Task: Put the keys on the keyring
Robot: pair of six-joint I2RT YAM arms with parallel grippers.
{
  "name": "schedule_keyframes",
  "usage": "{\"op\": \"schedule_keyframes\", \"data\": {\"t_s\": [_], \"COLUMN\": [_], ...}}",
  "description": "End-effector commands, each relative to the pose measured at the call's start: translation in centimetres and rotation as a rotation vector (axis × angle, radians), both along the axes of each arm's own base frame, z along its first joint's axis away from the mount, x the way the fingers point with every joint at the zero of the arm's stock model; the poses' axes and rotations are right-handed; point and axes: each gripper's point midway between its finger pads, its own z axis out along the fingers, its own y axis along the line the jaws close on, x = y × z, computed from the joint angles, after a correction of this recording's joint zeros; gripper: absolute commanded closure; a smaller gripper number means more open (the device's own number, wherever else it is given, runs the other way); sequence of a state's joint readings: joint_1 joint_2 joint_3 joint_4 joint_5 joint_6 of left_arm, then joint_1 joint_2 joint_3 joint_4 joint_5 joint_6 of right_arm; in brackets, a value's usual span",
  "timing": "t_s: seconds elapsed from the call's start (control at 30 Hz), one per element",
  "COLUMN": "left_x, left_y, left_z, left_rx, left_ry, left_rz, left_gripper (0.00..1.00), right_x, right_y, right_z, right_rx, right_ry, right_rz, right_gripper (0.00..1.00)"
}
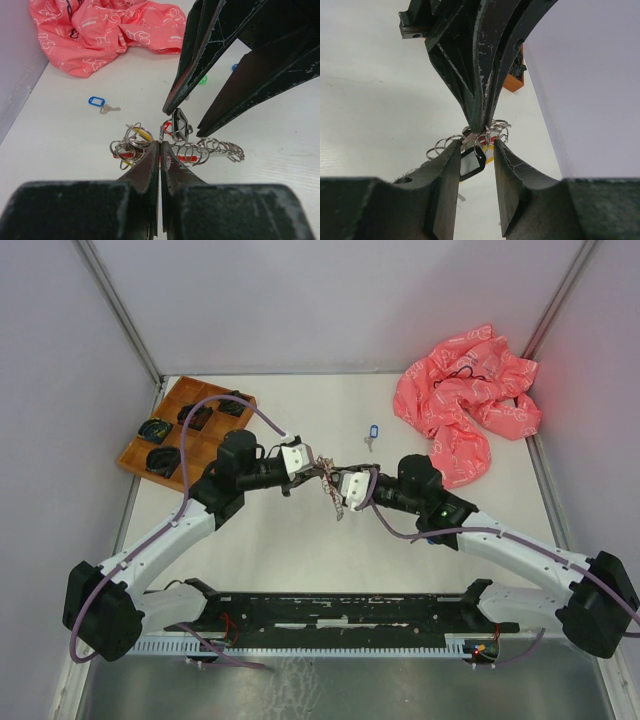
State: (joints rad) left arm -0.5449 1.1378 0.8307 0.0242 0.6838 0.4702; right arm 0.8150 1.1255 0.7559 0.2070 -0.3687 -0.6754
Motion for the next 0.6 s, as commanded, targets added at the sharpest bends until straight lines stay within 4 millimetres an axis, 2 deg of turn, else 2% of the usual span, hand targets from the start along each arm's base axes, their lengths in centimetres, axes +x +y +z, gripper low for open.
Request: {"op": "schedule_keyframes", "data": {"t_s": [0.0, 0.23, 0.57], "left_x": [0.0, -0.1, -0.2], "left_y": [-0.2, -0.1, 0.0], "left_z": [2.9, 3.2, 3.5], "left_rx": [-0.058, -0.06, -0.065], "left_ry": [-0.05, -0.058, -0.063], "left_rz": [0.007, 0.011, 0.018], "left_gripper": [0.97, 0.97, 0.97], "right_x": [0.9, 1.5, 2.1], "right_y": [0.7, 0.7, 0.7], "right_z": [3.2, 2.7, 1.3], "right_rx": [0.108, 0.109, 0.062], "right_ry": [-0.041, -0.021, 0.003], "right_rz": [-0.022, -0.046, -0.069], "right_gripper": [0.61, 0.65, 0.65]}}
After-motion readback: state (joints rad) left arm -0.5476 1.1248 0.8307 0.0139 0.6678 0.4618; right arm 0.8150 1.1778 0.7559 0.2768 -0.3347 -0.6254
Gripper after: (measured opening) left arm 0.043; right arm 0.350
